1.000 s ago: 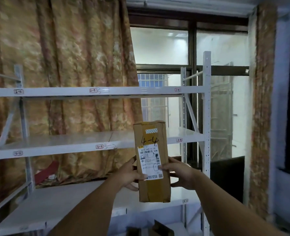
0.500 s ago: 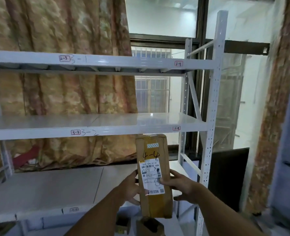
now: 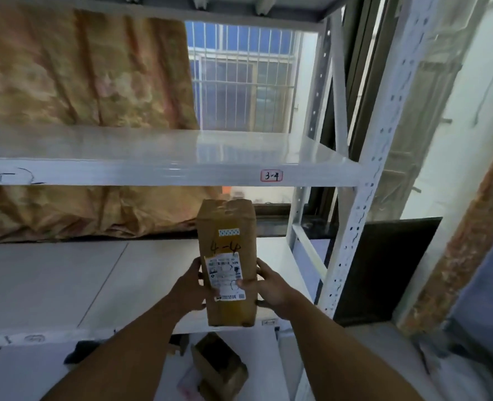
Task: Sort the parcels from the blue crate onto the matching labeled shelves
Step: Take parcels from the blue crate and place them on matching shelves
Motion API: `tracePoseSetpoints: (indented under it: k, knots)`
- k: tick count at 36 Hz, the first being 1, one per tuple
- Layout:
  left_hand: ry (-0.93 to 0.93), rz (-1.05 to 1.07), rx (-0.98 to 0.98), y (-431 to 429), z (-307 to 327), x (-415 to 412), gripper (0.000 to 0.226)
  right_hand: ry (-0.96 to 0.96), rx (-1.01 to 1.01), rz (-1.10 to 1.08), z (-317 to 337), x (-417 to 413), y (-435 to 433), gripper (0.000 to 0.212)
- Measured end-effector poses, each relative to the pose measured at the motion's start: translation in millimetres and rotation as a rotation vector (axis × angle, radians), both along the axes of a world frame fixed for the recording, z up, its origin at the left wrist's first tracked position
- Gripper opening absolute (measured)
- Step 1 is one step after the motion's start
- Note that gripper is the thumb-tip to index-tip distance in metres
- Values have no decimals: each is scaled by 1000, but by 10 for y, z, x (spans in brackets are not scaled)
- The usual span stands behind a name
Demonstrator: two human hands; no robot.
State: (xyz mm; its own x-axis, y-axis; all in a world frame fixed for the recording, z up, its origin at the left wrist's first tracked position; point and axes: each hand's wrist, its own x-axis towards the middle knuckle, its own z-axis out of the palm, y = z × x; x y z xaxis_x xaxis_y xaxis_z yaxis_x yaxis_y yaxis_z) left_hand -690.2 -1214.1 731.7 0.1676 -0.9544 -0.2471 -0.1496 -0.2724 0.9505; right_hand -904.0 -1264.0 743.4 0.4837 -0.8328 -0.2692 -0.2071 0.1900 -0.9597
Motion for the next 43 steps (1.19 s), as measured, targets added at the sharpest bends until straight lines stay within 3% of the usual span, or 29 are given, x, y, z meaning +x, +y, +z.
tracePoseSetpoints:
  k: [5, 9, 17, 25, 31, 43]
  knots:
    - [-111, 11, -44, -449, -210, 57, 89, 23, -40, -75, -276, 186, -508, 95]
    - [-264, -39, -122, -737, -347, 132, 87, 5, -77, -150, -486, 390, -801, 81]
    - [-238, -10, -106, -1314, -669, 480, 101, 10, -87, -250, -744, 803, -1335, 88]
    - [-216, -32, -187, -1774, -875, 659, 97, -33, -62, -286, -922, 952, -1699, 76]
    - [-236, -77, -68, -2005, -908, 783, 101, 21, -70, -267, -959, 994, -1890, 81]
    - [-218, 13, -52, -2213, -979, 812, 95, 76, -103, -256, -1010, 1164, -2170, 89]
